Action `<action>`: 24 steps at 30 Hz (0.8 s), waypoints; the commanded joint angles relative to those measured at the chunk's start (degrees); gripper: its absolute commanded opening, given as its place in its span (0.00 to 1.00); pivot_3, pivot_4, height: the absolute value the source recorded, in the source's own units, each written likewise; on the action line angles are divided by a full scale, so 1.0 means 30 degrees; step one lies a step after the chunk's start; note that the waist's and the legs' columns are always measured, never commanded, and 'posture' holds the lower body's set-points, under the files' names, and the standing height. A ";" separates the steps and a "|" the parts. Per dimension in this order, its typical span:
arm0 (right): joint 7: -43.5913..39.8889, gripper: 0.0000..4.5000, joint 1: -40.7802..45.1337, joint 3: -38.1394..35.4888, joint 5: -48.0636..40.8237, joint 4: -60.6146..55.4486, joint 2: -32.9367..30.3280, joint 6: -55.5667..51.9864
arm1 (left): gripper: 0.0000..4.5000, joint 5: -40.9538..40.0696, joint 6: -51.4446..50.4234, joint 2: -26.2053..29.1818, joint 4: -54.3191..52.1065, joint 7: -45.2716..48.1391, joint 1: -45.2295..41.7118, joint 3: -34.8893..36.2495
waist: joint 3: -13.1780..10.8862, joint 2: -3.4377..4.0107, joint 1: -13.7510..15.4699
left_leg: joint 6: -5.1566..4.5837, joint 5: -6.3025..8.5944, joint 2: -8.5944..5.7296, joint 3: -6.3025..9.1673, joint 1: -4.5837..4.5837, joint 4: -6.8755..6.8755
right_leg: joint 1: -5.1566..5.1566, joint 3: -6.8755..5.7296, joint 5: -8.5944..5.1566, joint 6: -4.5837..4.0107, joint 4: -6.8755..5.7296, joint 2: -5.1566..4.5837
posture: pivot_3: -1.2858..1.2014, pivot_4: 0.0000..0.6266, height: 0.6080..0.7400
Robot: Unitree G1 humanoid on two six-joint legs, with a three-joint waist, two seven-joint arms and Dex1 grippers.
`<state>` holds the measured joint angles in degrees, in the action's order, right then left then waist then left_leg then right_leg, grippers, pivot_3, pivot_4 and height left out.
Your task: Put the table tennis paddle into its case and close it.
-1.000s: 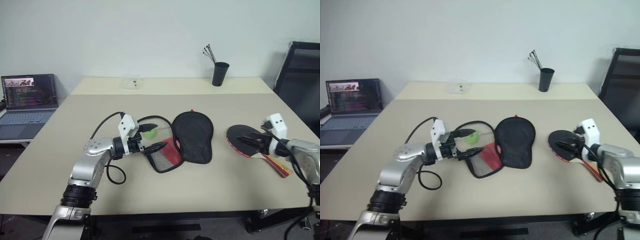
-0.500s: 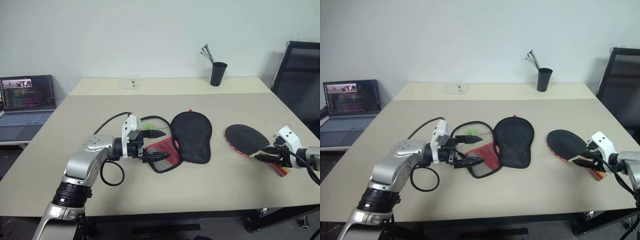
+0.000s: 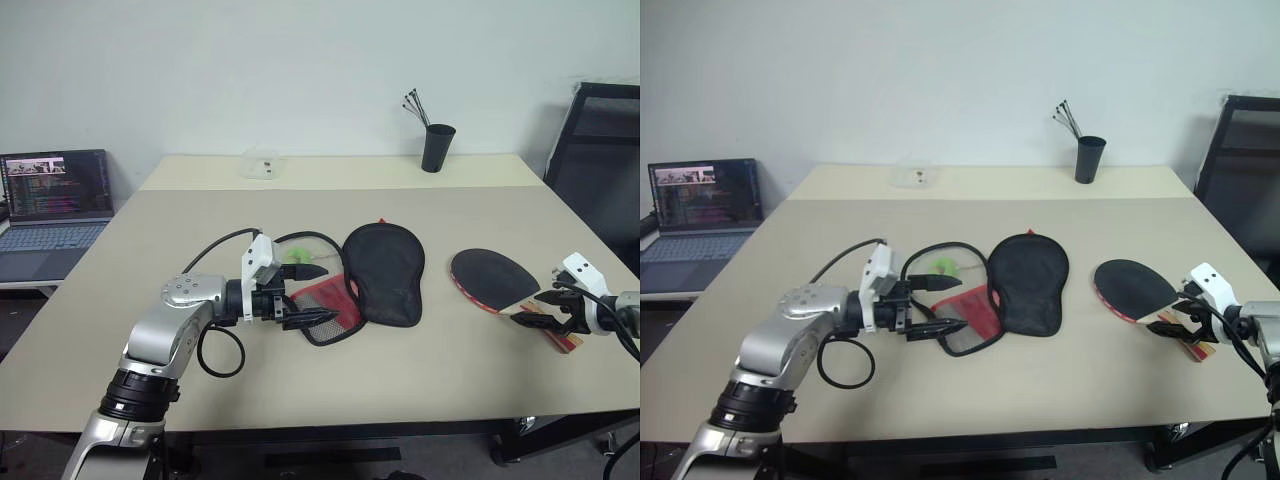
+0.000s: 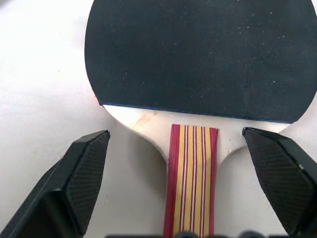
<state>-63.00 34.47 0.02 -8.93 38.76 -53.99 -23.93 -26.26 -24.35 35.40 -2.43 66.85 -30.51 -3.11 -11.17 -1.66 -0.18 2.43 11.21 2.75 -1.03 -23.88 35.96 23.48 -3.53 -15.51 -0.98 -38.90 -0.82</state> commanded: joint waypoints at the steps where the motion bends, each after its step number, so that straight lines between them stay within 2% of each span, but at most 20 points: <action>1: 0.0611 1.00 -0.0145 -0.0506 0.0314 0.0327 -0.0270 0.0122 | 1.00 -0.0049 0.0375 0.0188 -0.0772 -0.0124 -0.0009 0.0361 | 0.0000 0.0000 0.0001 | 0.0000 0.0000 0.0000 -0.0002 0.0001 0.0000 | 0.0000 0.0003 0.0000 0.0000 0.0000 0.0000 | 0.52 0.24 1.00; 11: 0.1264 1.00 -0.0800 -0.1156 -0.0068 -0.0005 -0.0015 -0.1199 | 1.00 0.0056 0.0519 0.0209 -0.0742 -0.0206 0.0099 0.0321 | 0.0000 0.0000 0.0025 | 0.0000 0.0000 -0.0002 -0.0008 0.0007 0.0002 | -0.0005 0.0010 0.0001 0.0001 -0.0006 -0.0002 | 0.52 0.24 1.00; 16: 0.2123 1.00 -0.0694 -0.1457 -0.0125 -0.0349 0.0843 -0.1751 | 1.00 0.0147 0.0631 0.0141 -0.0605 -0.0248 0.0069 0.0211 | 0.0002 -0.0004 -0.0009 | 0.0000 -0.0001 0.0000 -0.0011 0.0014 0.0013 | -0.0010 0.0015 0.0005 0.0007 -0.0013 -0.0003 | 0.52 0.24 1.00; 19: 0.2495 0.87 -0.0568 -0.1583 -0.0102 -0.0502 0.1253 -0.1936 | 1.00 0.0223 0.0689 0.0120 -0.0534 -0.0243 0.0024 0.0165 | 0.0005 -0.0009 -0.0059 | 0.0000 -0.0001 0.0007 -0.0017 0.0037 0.0022 | -0.0028 0.0023 0.0014 0.0019 -0.0016 0.0000 | 0.52 0.24 1.00; 24: 0.3119 0.50 -0.0910 -0.1205 0.0464 -0.1540 0.1645 -0.2274 | 1.00 0.0324 0.0778 0.0158 -0.0601 -0.0268 0.0200 0.0206 | 0.0005 -0.0010 -0.0119 | 0.0000 -0.0001 0.0015 -0.0036 0.0050 0.0024 | -0.0029 0.0045 0.0020 0.0027 -0.0025 0.0006 | 0.52 0.24 1.00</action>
<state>-54.02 32.29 -4.43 -7.79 36.00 -49.93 -30.34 -25.33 -23.18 35.49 -2.44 66.14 -29.97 -3.12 -11.16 -1.69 -0.54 2.43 11.21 2.80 -1.16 -23.71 36.02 23.39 -3.37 -15.45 -0.90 -38.98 -0.80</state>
